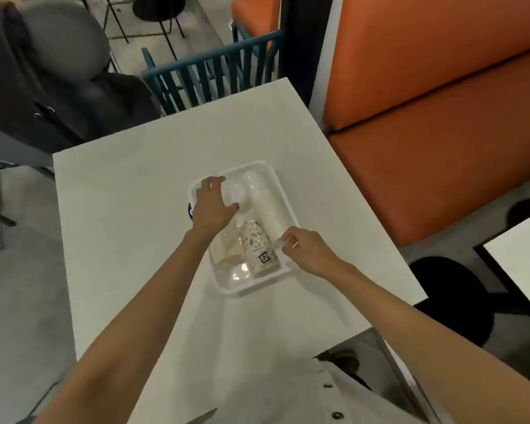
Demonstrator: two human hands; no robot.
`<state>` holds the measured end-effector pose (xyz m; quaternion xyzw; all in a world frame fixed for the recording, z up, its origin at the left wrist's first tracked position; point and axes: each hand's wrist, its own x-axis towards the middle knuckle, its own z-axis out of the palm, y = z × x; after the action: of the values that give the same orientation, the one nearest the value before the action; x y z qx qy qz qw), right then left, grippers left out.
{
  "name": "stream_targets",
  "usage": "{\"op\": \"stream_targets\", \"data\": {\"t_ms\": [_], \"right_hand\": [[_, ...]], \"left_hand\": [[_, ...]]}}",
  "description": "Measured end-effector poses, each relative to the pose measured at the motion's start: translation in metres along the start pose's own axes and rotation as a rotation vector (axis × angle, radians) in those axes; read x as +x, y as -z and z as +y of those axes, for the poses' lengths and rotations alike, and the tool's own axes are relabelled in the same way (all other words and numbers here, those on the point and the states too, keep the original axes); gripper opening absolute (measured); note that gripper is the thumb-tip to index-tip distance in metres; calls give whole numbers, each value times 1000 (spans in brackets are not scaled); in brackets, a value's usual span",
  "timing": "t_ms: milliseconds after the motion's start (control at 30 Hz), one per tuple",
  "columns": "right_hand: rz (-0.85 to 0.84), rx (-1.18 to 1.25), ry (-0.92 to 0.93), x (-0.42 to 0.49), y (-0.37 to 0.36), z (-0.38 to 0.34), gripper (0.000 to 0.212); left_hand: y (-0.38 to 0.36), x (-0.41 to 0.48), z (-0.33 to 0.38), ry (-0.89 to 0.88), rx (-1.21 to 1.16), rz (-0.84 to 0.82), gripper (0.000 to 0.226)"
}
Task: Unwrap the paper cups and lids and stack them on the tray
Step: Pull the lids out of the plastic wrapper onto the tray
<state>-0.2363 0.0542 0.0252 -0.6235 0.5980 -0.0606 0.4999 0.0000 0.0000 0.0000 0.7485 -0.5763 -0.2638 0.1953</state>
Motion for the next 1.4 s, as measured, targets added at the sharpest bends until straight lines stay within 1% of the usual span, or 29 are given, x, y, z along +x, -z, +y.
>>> {"op": "stream_targets", "data": {"t_ms": [67,167,200,267,400,500,600,667,733,767,833,900,1000,1067,1133,1200,1300,1400], "right_hand": [[-2,11,-27,3,0,-1,26],[-13,4,-50,6,-2,2,28],[-11,9,-62,7,-2,5,28],[-11,19,-76,7,-1,9,26],[1,95,-87,4,0,15,21],[20,162,-88,1,11,17,22],[52,250,-96,0,20,15,17],[74,332,-89,0,25,10,14],[73,426,-73,0,29,1,13],[66,482,-62,0,31,-3,13],[56,591,-42,-3,36,-12,14],[80,693,-31,-8,44,-19,18],[160,785,-1,-25,57,-15,36],[183,818,10,-43,65,-3,45],[239,836,27,-65,78,19,49],[359,770,30,-92,97,48,44],[557,669,-4,-144,129,101,29],[653,655,-44,-200,159,157,20]], "left_hand": [[-2,18,4,-27,161,-75,81],[-14,38,2,-57,345,-208,91],[-20,41,0,-66,383,-232,93],[-28,45,-5,-76,384,-218,93],[-32,52,-11,-58,318,-146,85],[-22,53,-7,-71,261,-105,86],[-3,43,-8,-77,182,-48,84],[16,33,-9,-59,47,-7,83],[36,21,-3,-34,-163,21,82],[44,14,4,-19,-264,10,82],[52,-4,22,25,-431,-77,83],[51,-22,42,43,-563,-207,84],[32,-45,75,41,-712,-363,80],[11,-59,100,61,-788,-452,70],[-19,-75,132,84,-827,-556,60],[-49,-91,167,95,-843,-648,57],[-93,-115,220,66,-785,-800,57],[-136,-146,274,14,-692,-943,59]]}}
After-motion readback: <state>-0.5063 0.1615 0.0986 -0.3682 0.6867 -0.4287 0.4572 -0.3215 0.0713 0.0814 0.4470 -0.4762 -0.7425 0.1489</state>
